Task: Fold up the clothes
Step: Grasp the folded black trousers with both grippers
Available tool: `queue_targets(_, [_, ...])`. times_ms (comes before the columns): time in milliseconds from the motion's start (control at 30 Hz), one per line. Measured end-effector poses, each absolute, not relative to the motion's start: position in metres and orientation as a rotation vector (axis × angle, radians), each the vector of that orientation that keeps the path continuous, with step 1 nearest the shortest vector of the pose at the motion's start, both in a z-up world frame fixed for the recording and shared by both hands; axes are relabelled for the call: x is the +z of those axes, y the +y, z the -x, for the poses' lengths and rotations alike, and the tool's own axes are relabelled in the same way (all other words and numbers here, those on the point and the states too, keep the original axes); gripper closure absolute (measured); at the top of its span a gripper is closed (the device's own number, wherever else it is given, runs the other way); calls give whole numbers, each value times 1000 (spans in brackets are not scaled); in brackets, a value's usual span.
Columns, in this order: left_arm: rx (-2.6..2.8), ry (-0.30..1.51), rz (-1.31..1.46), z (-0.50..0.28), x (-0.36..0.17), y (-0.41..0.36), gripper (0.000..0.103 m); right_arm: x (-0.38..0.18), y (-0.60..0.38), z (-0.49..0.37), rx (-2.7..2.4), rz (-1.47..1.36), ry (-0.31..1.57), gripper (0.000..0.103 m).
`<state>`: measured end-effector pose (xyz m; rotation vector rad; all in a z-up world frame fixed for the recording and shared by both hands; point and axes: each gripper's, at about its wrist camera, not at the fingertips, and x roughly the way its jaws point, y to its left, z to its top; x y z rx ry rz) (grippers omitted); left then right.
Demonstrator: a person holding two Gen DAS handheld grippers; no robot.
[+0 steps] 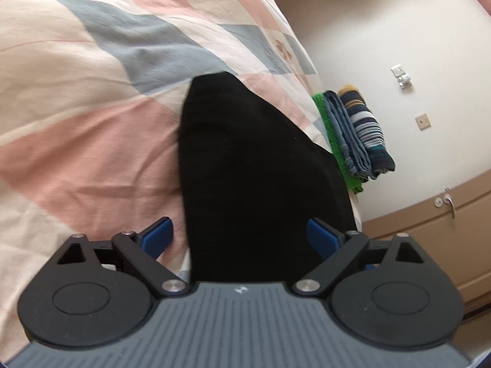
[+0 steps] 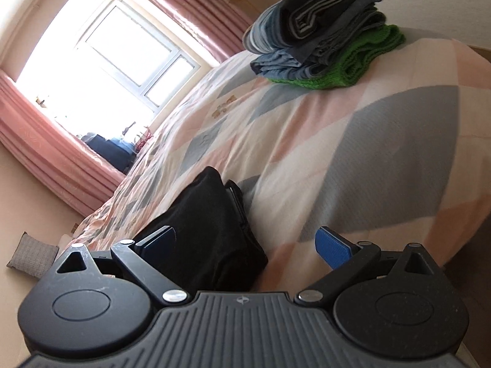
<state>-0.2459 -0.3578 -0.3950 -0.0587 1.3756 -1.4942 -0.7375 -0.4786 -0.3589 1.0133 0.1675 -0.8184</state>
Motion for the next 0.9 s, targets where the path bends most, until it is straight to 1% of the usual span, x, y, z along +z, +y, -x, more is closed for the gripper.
queue_targets(100, [-1513, 1394, 69, 248, -400, -363, 15, -360, -499, 729, -765, -1003, 195, 3])
queue_targets(333, [-1533, 1418, 77, 250, -402, -371, 15, -379, -557, 695, -552, -1081, 333, 3])
queue_targets(400, [-1532, 1424, 77, 249, -402, -371, 18, -386, -568, 684, -497, -1095, 387, 3])
queue_targets(467, [-1532, 1422, 61, 248, -400, -370, 26, -390, -578, 674, -451, -1102, 442, 3])
queue_targets(533, [-1544, 1410, 30, 248, -398, -370, 29, -392, -585, 666, -412, -1099, 493, 2])
queue_targets(600, [-1555, 1406, 14, 248, -398, -370, 30, -393, -590, 658, -376, -1086, 534, 3])
queue_targets(667, [-1562, 1409, 11, 248, -401, -370, 30, -396, -595, 650, -330, -1088, 564, 11])
queue_targets(700, [-1564, 1415, 15, 248, -403, -371, 30, -398, -597, 645, -316, -1093, 575, 13])
queue_targets(733, [-1568, 1420, 18, 248, -405, -371, 30, -400, -599, 641, -300, -1100, 584, 19])
queue_targets(800, [-1579, 1426, 24, 248, -409, -372, 30, -407, -604, 634, -258, -1127, 580, 19])
queue_targets(833, [-1583, 1423, 24, 249, -411, -372, 32, -409, -605, 632, -243, -1135, 577, 19])
queue_targets(900, [-1584, 1418, 18, 249, -411, -373, 38, -414, -607, 630, -210, -1151, 572, 25])
